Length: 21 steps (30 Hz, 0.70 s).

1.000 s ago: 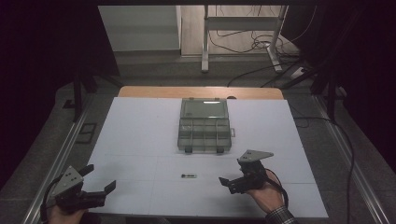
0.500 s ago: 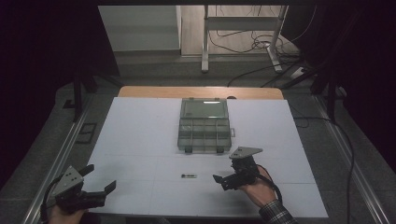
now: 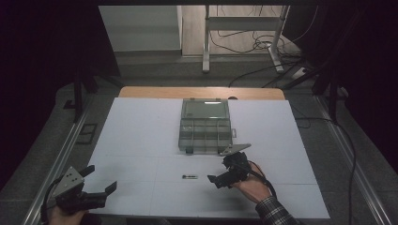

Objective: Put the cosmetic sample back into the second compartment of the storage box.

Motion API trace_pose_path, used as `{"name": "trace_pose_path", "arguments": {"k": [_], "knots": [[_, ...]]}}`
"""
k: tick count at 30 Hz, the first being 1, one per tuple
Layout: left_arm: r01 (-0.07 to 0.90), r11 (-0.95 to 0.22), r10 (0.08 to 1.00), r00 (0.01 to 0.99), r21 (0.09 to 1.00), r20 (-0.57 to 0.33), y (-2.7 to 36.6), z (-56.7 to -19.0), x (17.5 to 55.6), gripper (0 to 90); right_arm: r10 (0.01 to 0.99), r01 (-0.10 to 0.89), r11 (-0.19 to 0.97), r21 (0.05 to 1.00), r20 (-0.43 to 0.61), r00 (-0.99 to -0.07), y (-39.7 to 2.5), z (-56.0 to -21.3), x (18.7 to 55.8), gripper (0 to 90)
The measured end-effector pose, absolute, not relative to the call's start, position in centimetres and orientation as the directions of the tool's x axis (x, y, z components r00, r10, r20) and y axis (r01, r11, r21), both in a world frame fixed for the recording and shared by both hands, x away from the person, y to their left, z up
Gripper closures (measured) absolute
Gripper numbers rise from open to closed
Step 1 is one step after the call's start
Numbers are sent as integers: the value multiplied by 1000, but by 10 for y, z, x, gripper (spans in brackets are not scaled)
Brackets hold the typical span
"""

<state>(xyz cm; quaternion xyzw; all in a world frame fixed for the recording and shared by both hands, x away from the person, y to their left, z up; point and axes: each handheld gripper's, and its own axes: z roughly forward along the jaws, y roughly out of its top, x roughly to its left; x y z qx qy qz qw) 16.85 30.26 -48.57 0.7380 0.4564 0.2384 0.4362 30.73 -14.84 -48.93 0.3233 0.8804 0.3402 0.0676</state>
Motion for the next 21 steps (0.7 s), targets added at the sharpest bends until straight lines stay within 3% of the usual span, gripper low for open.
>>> {"name": "trace_pose_path", "arguments": {"k": [21], "knots": [[465, -208, 880, 473, 861, -43, 302, -486, 169, 12, 610, 530, 599, 601, 87, -788, -119, -495, 322, 20]]}}
